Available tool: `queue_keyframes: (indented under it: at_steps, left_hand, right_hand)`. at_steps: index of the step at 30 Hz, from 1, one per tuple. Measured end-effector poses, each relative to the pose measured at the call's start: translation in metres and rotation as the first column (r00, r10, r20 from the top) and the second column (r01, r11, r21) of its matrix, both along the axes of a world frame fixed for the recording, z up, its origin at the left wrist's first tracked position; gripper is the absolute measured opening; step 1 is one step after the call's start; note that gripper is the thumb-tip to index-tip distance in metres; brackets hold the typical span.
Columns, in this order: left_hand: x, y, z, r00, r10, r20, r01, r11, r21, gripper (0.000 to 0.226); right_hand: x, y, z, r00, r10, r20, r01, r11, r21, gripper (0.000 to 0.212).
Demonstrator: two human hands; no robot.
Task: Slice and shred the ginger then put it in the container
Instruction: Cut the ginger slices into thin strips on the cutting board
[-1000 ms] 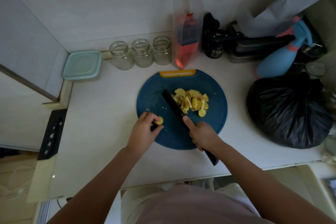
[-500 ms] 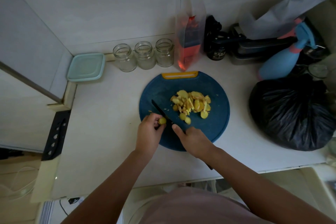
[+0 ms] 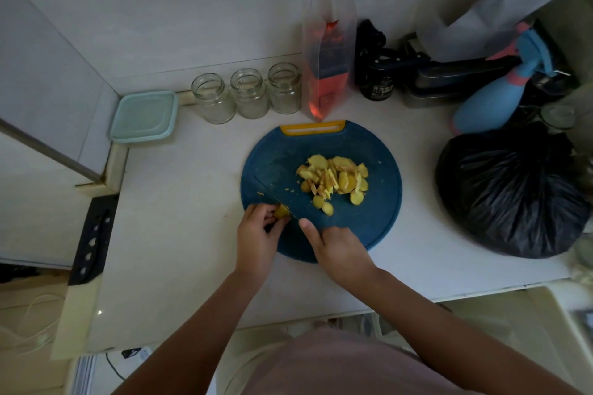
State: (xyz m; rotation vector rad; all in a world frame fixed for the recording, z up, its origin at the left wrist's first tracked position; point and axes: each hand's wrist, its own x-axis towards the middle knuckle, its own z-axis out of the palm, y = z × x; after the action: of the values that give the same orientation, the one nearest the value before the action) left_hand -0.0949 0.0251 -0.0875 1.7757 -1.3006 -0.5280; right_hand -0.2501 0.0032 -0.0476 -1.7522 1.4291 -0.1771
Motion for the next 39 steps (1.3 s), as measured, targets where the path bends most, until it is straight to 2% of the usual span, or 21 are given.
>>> queue_keyframes:
  at_steps: [4,11,18,24,32,34,37,39]
  left_hand:
    - [0.0,0.002,0.0,0.999,0.005,-0.038,-0.005,1.0,0.001,0.017]
    - [0.002,0.001,0.0,1.0,0.001,-0.011,-0.001,1.0,-0.003,0.013]
    - [0.001,0.001,-0.002,0.994,0.062,-0.086,-0.061,0.998,0.009,0.016]
    - [-0.001,0.002,-0.001,0.994,0.071,-0.081,-0.072,0.997,0.001,0.014]
    - [0.002,0.002,-0.006,0.992,0.07,-0.106,-0.07,0.998,0.001,0.014]
    - [0.003,0.002,-0.006,0.992,0.06,-0.113,-0.061,0.998,-0.008,0.016]
    - [0.002,0.002,-0.005,0.988,0.068,-0.142,-0.07,0.998,-0.008,0.021]
    - [0.002,0.002,-0.005,0.986,0.073,-0.153,-0.076,0.997,-0.01,0.025]
  right_hand:
    - [0.0,0.001,-0.002,0.999,0.018,-0.037,-0.018,1.0,-0.008,0.066]
    - [0.001,0.006,-0.001,0.996,0.04,-0.086,-0.042,0.999,-0.028,0.065]
    - [0.001,0.002,0.003,0.998,0.002,0.055,-0.007,0.996,0.087,0.06]
    - [0.003,0.005,0.005,0.989,0.057,-0.14,-0.054,0.998,0.027,0.062]
    - [0.005,0.0,0.007,0.975,0.12,-0.185,-0.114,0.993,0.039,0.062]
    - [0.007,-0.002,0.004,0.968,0.163,-0.192,-0.152,0.986,0.069,0.07]
    - [0.01,-0.009,0.002,0.961,0.207,-0.186,-0.19,0.976,0.103,0.102]
    - [0.012,-0.014,-0.001,0.966,0.197,-0.17,-0.178,0.977,0.121,0.099]
